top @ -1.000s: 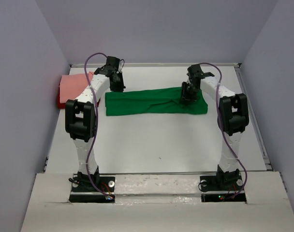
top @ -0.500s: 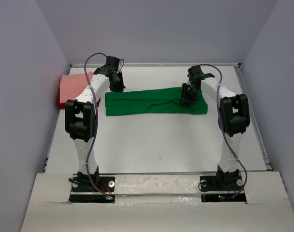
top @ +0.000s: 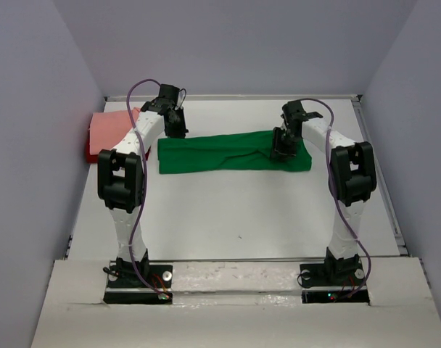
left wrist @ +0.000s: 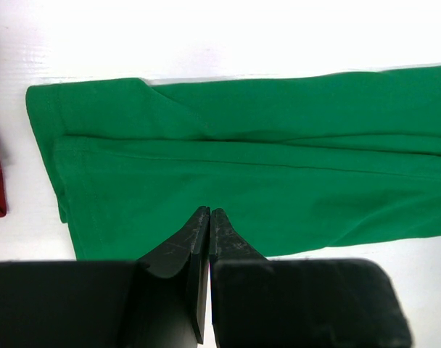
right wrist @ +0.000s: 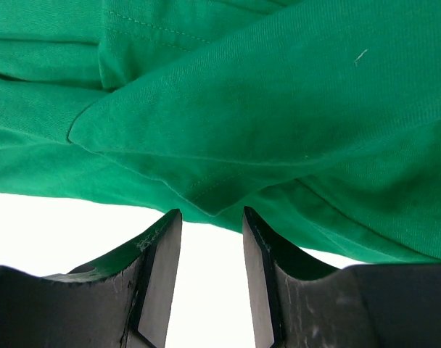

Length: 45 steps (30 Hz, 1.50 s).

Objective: Fold and stack the t-shirts
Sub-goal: Fold the tshirt

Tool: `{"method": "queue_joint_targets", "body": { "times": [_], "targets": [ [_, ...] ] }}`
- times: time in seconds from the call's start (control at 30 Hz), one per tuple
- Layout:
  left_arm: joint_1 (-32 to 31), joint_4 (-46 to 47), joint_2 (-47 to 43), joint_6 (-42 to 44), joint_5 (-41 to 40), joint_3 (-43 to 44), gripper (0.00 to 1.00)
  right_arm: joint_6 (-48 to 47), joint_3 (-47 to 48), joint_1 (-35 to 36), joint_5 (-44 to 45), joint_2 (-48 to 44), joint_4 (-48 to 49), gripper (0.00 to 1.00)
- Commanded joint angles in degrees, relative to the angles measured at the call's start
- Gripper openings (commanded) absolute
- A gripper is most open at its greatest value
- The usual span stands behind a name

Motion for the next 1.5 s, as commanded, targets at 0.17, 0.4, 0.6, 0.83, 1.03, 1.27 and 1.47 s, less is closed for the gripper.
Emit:
{"method": "queue_joint_targets", "body": {
  "times": [0.17, 0.4, 0.6, 0.83, 1.03, 1.27, 1.47],
  "targets": [
    [-0.3, -0.8, -3.1, 0.4, 1.0, 1.8, 0.15, -1.3, 1.0, 0.2, -1.2, 1.6, 2.9, 0.45],
    [-0.3, -1.3, -3.3, 0.8, 0.9, 2.3, 0.15, -1.6, 3.0, 0.2, -1.1, 3.2, 2.5, 0.44],
    [-0.3, -1.5, -3.1, 0.6, 1.0, 2.8, 0.15, -1.6, 3.6, 0.2, -0.7, 3.6, 2.3, 0.25],
    [-0.3, -0.6, -3.0, 0.5, 1.9, 1.4, 0.15, -1.5, 4.2, 0.8, 0.8, 3.0, 1.8, 0.00],
    [-0.3, -0.1, -3.6, 0.4, 1.5, -0.2, 0.15, -2.2, 5.9, 1.8, 4.4, -0.7, 1.2, 0.00],
    [-0.5, 0.2, -3.7, 0.4, 1.5, -1.1, 0.15, -3.0, 15.4, 1.8, 3.9, -4.9, -0.9, 0.00],
    [-1.3, 0.6, -3.7, 0.1, 2.0, -1.9, 0.15, -5.9, 27.0, 1.8, 1.0, 2.5, -5.4, 0.00]
  ]
}}
